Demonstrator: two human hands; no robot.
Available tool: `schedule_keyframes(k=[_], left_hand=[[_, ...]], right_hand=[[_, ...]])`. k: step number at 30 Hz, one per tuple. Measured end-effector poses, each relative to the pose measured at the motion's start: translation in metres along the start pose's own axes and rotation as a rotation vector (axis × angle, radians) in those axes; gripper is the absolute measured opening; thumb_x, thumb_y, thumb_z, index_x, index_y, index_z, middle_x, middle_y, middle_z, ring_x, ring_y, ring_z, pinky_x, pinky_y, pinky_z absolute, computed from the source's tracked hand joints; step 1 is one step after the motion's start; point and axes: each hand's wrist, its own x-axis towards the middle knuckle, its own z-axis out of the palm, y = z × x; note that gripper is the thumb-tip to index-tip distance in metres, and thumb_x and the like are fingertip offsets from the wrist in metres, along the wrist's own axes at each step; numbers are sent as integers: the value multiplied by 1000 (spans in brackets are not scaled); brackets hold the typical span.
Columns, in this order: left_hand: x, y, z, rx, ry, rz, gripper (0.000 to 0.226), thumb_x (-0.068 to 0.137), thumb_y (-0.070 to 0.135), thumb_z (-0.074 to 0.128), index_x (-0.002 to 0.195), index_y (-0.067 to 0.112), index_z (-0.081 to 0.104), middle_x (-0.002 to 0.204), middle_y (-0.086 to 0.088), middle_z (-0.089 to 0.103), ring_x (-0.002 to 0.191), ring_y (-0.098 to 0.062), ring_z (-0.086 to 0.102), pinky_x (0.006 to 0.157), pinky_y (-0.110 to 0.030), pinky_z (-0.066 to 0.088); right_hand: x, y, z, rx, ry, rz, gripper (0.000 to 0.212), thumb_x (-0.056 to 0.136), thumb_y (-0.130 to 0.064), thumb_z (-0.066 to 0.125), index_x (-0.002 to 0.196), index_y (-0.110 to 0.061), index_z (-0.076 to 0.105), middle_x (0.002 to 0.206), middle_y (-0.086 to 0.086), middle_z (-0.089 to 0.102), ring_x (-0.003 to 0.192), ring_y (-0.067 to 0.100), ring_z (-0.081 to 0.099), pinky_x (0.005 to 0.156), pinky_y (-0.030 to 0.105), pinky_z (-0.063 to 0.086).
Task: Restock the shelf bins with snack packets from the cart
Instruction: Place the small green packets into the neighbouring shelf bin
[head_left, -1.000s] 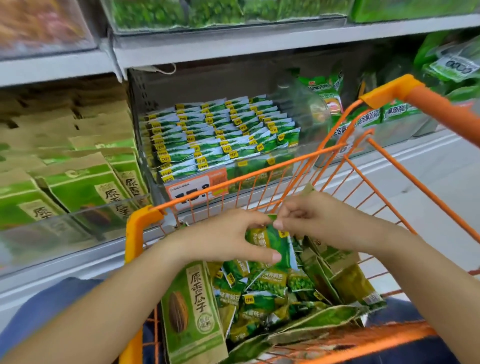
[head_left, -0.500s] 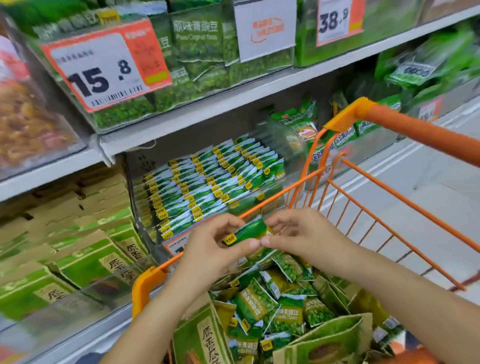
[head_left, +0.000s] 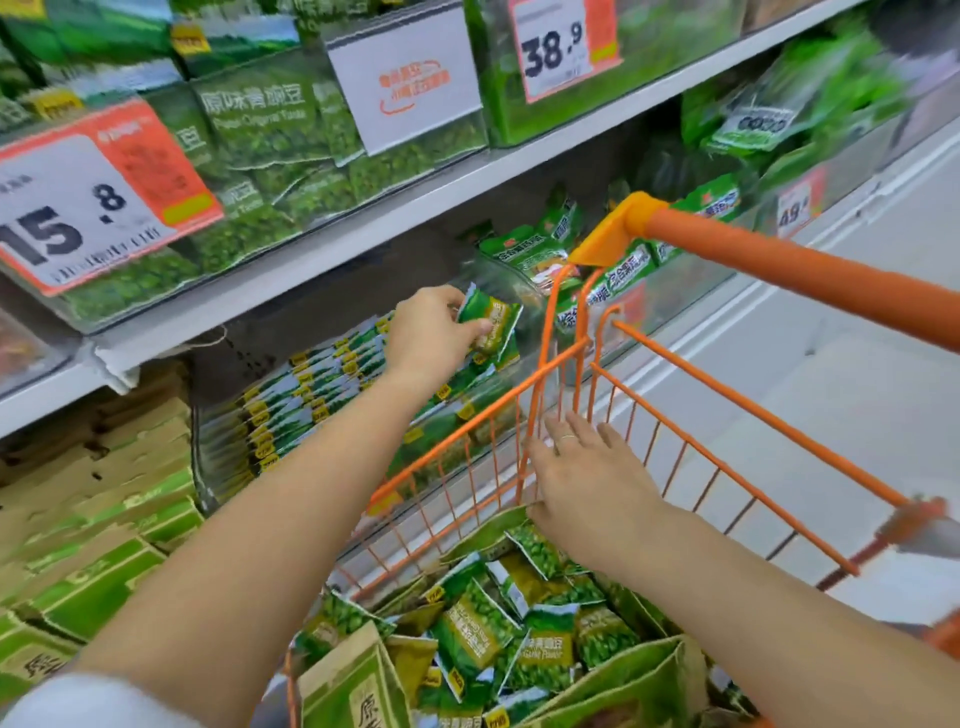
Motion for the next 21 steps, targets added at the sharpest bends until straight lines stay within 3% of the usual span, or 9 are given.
schedule_keyframes(k=[5,11,14,17,19,21], left_hand=[[16,4,21,258,-194,34,57,77,39,79,54,16,32,51,-3,33,48,-20,33,50,-29,23],[22,13,36,522,-256,222,56,83,39,73,55,20,28,51,0,28,51,-20,31,46,-26,20],[26,9,41,500,-271,196,57,81,39,75,55,21,27,51,2,27,51,-20,30,47,-26,20],[30,8,35,310,-280,25,49,77,34,79,53,20,40,56,1,44,57,-21,46,52,-27,31],[34,8,25,161,-267,-99,40,76,33,81,57,20,49,70,3,54,68,-19,53,60,-30,41],[35,5,17,43,-199,-156,23,76,34,81,81,16,67,96,3,62,89,-18,60,74,-31,45]], right_hand=[[-1,-4,1,-62,-62,-41,67,99,-38,45,151,-9,14,159,19,5,147,34,0,119,51,5],[3,-6,9,-96,-80,-56,65,99,-39,43,149,-6,18,157,22,14,145,38,5,118,53,8],[4,-7,12,-99,-120,-55,64,99,-38,43,149,-6,20,156,21,17,146,40,1,118,54,5],[3,-7,11,-105,-132,-67,62,98,-38,46,147,-6,24,154,19,23,146,39,5,117,55,6],[3,-7,11,-122,-147,-79,63,98,-39,47,147,-7,25,153,18,27,145,38,8,117,55,6],[3,-8,11,-141,-160,-88,63,98,-39,46,147,-6,24,152,17,29,145,38,10,117,56,7]])
